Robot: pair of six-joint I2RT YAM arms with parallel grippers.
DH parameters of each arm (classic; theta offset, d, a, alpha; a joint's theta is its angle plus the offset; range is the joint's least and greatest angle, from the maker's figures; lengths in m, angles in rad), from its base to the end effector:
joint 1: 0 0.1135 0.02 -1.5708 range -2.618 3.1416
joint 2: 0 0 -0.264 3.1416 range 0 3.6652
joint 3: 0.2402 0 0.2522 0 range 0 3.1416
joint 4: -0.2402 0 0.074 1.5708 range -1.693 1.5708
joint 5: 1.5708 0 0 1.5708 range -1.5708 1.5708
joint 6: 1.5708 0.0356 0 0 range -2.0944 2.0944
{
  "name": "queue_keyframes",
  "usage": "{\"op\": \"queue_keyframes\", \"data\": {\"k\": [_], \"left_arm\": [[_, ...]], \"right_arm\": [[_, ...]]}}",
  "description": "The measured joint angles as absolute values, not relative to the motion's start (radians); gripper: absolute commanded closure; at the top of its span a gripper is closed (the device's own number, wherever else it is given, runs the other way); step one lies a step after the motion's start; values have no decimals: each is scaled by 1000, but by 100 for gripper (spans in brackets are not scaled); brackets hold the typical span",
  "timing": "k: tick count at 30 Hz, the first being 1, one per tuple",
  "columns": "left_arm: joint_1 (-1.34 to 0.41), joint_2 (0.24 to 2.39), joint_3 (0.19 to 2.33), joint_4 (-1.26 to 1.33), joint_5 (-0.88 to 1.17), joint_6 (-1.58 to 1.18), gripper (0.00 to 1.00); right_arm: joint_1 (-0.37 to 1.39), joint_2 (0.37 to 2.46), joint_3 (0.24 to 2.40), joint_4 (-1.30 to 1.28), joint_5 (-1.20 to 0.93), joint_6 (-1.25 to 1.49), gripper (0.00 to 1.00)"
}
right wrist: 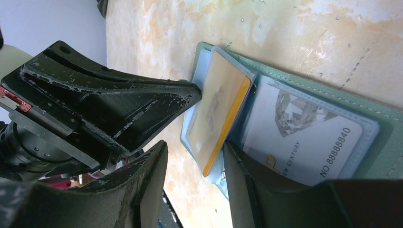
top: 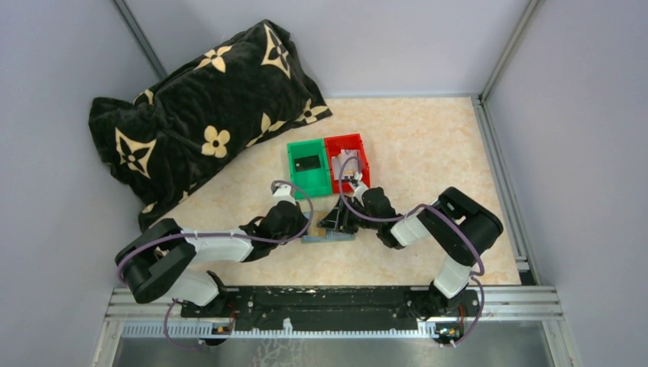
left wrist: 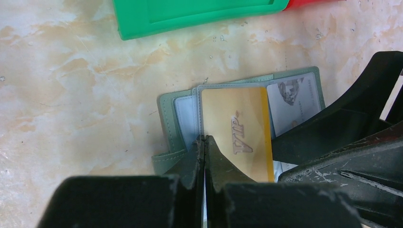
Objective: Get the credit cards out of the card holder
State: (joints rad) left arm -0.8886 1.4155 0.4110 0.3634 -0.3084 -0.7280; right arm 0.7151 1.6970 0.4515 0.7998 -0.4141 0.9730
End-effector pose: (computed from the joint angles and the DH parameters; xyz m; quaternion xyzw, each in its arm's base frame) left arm 0.1646 -0.1855 0.1352 0.0022 0.8860 -0.2255 0.4052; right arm 0.2054 0.1974 0.1165 -0.0023 0.8351 0.5056 0.2169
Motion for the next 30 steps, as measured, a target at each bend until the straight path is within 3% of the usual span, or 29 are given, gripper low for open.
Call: {"op": "queue_keyframes", "data": {"k": [21, 23, 27, 30], "left_arm": [[-903, 1427, 429, 348, -349, -689, 100], [-903, 1424, 429, 344, -364, -683, 95], [-904, 1415, 429, 332, -369, -682, 71], [-913, 1387, 427, 303, -361, -681, 66]], "right_arm": [[746, 1731, 488, 767, -382, 996, 54], [762, 1737, 498, 762, -379, 995, 55], [777, 1742, 500, 766, -378, 997, 55], [784, 1742, 507, 762, -377, 996, 55]]}}
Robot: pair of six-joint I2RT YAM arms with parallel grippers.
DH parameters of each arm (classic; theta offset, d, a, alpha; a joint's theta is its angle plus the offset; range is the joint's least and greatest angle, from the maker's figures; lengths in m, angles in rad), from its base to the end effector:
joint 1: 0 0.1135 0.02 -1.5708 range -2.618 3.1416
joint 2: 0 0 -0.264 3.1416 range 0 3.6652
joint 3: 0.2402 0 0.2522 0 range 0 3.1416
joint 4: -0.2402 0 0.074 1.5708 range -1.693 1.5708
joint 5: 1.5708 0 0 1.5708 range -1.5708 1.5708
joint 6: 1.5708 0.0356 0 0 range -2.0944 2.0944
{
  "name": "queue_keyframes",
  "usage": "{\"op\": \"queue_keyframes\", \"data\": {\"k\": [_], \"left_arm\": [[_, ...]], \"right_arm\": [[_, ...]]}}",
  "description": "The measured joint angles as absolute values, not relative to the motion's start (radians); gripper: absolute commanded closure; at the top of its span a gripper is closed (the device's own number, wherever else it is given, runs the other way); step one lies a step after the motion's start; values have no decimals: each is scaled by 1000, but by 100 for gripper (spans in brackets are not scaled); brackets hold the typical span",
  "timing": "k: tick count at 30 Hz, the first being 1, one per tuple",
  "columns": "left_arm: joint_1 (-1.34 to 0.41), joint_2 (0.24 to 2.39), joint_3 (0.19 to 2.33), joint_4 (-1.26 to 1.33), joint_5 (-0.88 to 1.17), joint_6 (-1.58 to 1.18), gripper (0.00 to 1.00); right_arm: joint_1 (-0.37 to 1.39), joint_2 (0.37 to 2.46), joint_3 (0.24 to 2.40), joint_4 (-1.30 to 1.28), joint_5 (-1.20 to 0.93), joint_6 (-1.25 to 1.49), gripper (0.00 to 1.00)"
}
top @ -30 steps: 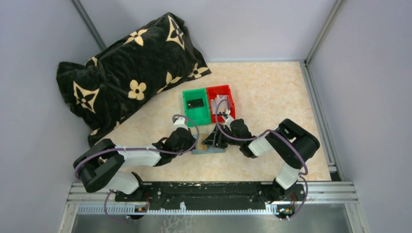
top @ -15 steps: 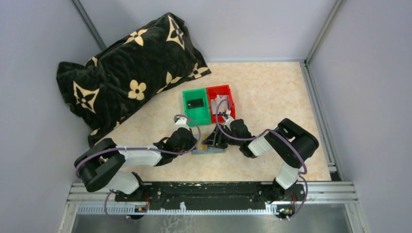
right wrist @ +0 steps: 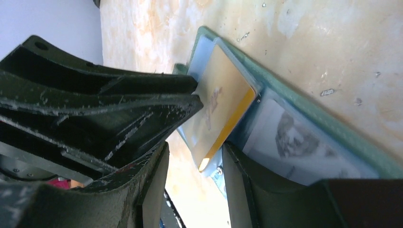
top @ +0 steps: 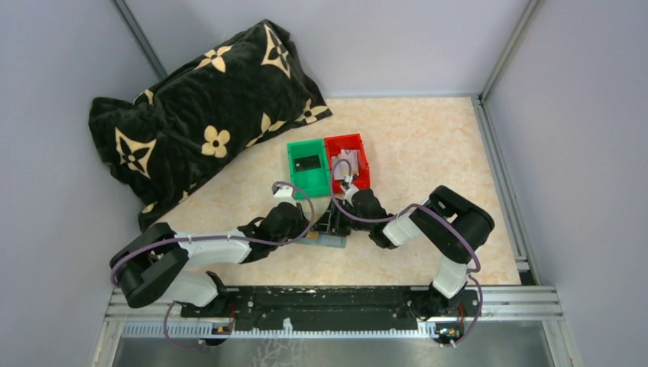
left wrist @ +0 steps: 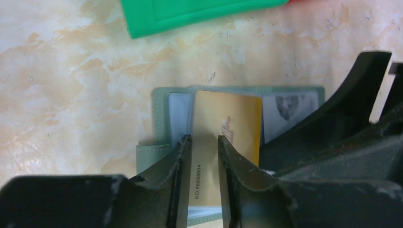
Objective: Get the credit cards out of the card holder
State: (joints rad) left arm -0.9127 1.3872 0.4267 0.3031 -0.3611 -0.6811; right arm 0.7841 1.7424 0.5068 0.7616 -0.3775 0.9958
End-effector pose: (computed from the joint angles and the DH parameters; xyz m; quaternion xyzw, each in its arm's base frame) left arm 0.1606 -0.1872 0.1411 0.0234 0.8862 -0.1976 0.4185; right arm 0.2014 0.2195 0.1131 -0.0087 0.8438 0.4987 0.1979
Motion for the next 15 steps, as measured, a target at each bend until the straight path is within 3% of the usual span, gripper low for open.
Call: {"op": "queue_keyframes", "data": {"k": [12, 15], "left_arm": [[-941, 1225, 377, 135, -324, -696, 67], [-942, 1197, 360, 125, -327, -708, 62]], "right_arm": [[769, 1743, 513, 823, -342, 995, 56], [769, 1746, 522, 832, -343, 995, 56]]}}
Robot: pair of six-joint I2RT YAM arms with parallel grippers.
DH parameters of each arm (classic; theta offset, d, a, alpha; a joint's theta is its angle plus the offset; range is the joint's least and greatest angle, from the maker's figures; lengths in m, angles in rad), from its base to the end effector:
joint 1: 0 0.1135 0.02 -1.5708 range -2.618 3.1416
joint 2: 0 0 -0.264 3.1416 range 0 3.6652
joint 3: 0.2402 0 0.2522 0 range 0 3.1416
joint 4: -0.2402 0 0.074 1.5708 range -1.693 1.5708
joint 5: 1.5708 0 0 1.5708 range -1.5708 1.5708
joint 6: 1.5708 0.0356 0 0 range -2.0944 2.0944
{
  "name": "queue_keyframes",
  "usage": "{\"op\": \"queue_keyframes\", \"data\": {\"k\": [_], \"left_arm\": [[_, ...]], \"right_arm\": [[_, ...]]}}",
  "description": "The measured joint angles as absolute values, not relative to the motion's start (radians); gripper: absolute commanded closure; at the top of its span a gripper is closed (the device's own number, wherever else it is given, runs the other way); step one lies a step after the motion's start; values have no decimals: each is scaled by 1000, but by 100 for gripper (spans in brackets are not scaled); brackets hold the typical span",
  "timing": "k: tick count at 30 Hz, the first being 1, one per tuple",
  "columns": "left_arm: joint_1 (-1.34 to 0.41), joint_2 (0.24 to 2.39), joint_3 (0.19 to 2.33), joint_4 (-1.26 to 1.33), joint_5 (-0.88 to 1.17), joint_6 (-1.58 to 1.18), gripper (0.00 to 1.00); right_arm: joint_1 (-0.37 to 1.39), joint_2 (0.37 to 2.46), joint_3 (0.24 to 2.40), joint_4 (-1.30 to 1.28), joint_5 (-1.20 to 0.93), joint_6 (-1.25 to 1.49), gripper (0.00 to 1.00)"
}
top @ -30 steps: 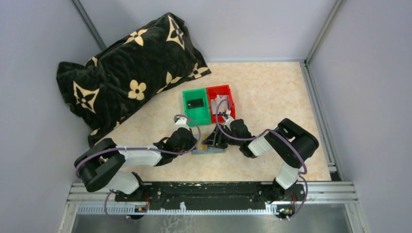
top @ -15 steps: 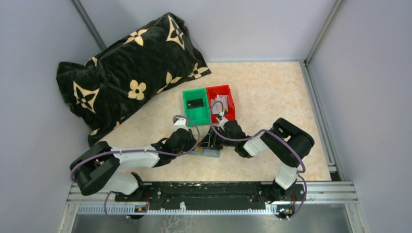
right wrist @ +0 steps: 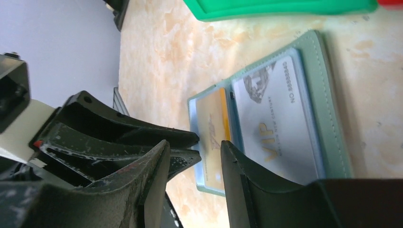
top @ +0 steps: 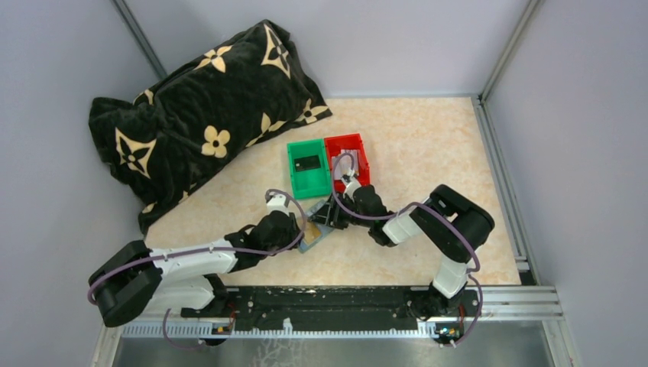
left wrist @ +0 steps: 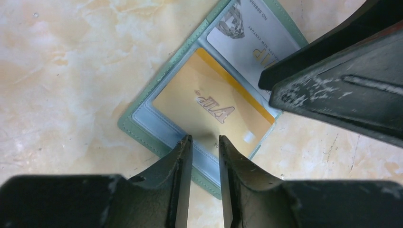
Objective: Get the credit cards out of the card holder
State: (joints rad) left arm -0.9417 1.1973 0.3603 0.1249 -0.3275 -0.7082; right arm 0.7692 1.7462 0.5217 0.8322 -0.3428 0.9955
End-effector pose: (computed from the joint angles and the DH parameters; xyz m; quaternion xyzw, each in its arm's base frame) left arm 0.1351 -0.1661 0.1472 0.0371 0.8989 -0.2011 0.3876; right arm 0.2108 0.2207 0.1223 -0.0017 0.8246 0.5130 0.2384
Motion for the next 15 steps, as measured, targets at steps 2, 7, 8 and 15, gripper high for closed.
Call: {"op": "queue_keyframes", "data": {"k": [2, 7, 8, 15], "left_arm": [[-943, 1172, 348, 112, -331, -716, 49], [-943, 1122, 337, 80, -355, -723, 32], [-943, 1120, 338, 77, -361, -724, 31], [-943, 1111, 347, 46, -377, -724, 42]], "right_arm": [[769, 1746, 526, 846, -345, 995, 56], [774, 1764, 527, 857, -346, 991, 56], [777, 1767, 527, 856, -346, 988, 56], [788, 1769, 527, 817, -337, 938, 56]]}}
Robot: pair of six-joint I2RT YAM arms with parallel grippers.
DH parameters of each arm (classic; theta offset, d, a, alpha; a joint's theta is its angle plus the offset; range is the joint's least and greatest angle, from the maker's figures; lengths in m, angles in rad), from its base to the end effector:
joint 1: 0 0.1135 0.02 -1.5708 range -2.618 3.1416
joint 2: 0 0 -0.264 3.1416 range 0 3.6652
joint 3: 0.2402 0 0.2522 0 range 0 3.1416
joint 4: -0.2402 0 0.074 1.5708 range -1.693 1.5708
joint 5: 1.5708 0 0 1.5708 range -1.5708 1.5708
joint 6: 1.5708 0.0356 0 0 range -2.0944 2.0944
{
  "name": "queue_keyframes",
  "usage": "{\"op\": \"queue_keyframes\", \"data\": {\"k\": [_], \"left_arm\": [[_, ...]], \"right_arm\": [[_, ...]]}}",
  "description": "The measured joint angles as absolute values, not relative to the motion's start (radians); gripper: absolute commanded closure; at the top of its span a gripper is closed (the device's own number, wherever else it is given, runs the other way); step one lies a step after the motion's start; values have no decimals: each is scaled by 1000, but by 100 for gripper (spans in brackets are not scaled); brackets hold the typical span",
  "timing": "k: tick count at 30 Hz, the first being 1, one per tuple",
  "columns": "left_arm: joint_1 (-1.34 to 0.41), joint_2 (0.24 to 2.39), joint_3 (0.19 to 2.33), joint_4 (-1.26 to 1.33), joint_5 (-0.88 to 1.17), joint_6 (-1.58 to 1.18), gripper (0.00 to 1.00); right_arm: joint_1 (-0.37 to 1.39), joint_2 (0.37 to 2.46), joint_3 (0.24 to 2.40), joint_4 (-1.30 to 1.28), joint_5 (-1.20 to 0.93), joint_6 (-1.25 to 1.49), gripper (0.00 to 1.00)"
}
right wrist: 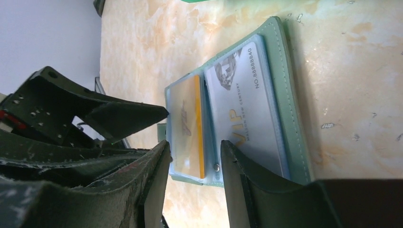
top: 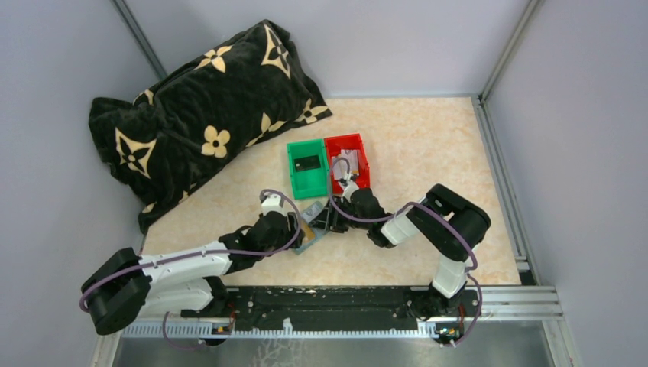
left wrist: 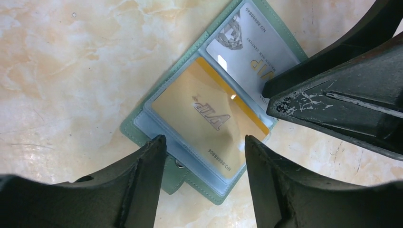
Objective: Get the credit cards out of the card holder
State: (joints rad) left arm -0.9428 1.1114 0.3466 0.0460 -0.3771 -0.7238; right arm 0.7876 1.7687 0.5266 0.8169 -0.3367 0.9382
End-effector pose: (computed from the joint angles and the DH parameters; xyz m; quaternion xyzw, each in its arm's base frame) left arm 0.1292 -0.1556 0.1533 0.0208 0.8976 -0.1857 0.3993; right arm 0.2074 0.2250 0.1155 -0.0282 0.8330 0.4975 0.2405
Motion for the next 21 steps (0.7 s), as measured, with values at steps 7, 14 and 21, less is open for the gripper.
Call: {"op": "queue_keyframes", "data": {"k": [7, 14, 21], "left_arm": [[-943, 1039, 375, -31, -378, -734, 100], [-943, 997, 371, -96, -388, -764, 100], [-943, 976, 306, -115, -368, -795, 100]], "right_arm": [[788, 1769, 527, 811, -337, 916, 56], [788, 1770, 540, 793, -342, 896, 56], [788, 1777, 566, 762, -352, 871, 56]]}}
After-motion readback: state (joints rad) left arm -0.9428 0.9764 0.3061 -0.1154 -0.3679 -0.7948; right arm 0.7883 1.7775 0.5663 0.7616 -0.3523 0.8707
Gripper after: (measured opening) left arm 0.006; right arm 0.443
